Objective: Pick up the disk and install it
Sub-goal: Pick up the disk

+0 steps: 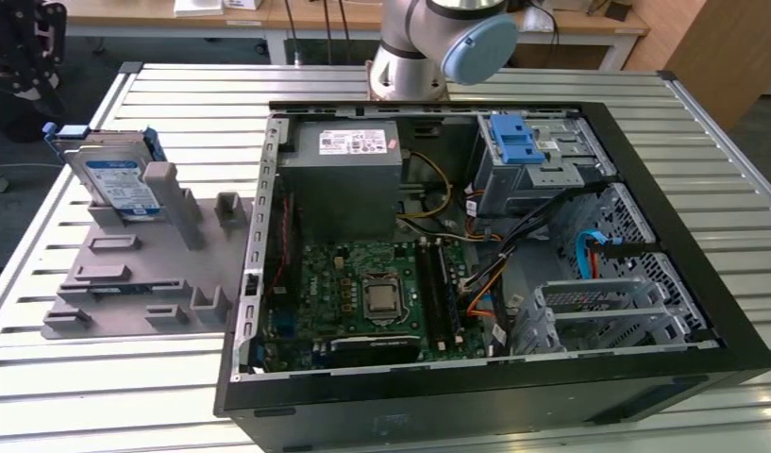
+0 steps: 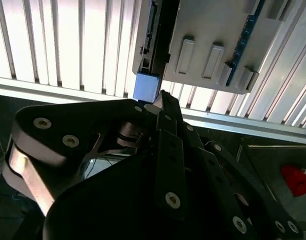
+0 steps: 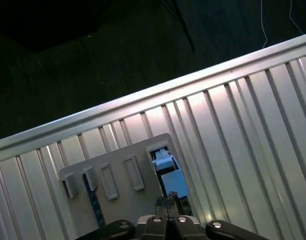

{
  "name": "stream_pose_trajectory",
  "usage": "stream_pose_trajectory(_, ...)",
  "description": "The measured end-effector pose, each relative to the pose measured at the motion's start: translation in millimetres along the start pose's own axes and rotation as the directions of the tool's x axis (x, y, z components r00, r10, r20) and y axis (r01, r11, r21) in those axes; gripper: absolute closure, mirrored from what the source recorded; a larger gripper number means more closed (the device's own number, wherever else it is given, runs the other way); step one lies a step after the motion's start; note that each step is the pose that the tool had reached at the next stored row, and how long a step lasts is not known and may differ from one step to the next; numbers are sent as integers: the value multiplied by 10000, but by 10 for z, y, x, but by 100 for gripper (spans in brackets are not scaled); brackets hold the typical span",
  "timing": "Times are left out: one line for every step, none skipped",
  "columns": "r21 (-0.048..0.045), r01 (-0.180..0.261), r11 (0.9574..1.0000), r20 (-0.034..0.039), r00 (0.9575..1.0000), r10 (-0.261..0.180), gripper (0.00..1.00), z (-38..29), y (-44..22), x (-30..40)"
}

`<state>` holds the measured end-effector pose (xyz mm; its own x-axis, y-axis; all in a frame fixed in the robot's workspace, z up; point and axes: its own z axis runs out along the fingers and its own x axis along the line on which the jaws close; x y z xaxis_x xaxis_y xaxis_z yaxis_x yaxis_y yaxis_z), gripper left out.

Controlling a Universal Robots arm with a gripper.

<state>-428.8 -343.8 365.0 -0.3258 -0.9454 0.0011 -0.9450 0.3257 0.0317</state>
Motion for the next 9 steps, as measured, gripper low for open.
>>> stream_pose_trajectory(0,180,9998,-6,9998,-180,89,1,0,0)
stream_pose_trajectory(2,358,9994,-10,9994,-358,89,2,0,0)
stream_pose_trajectory(3,535,9986,-15,9986,-535,89,3,0,0)
stream_pose_trajectory(3,712,9975,-20,9975,-712,89,4,0,0)
stream_pose_trajectory(4,902,9959,-26,9959,-902,89,5,0,0)
stream_pose_trajectory(5,1078,9942,-31,9942,-1078,89,5,0,0)
stream_pose_trajectory(7,1236,9923,-36,9923,-1236,89,6,-1,0)
stream_pose_trajectory(12,1380,9904,-40,9904,-1380,89,8,-1,0)
stream_pose_trajectory(17,1508,9886,-43,9886,-1508,89,10,-1,0)
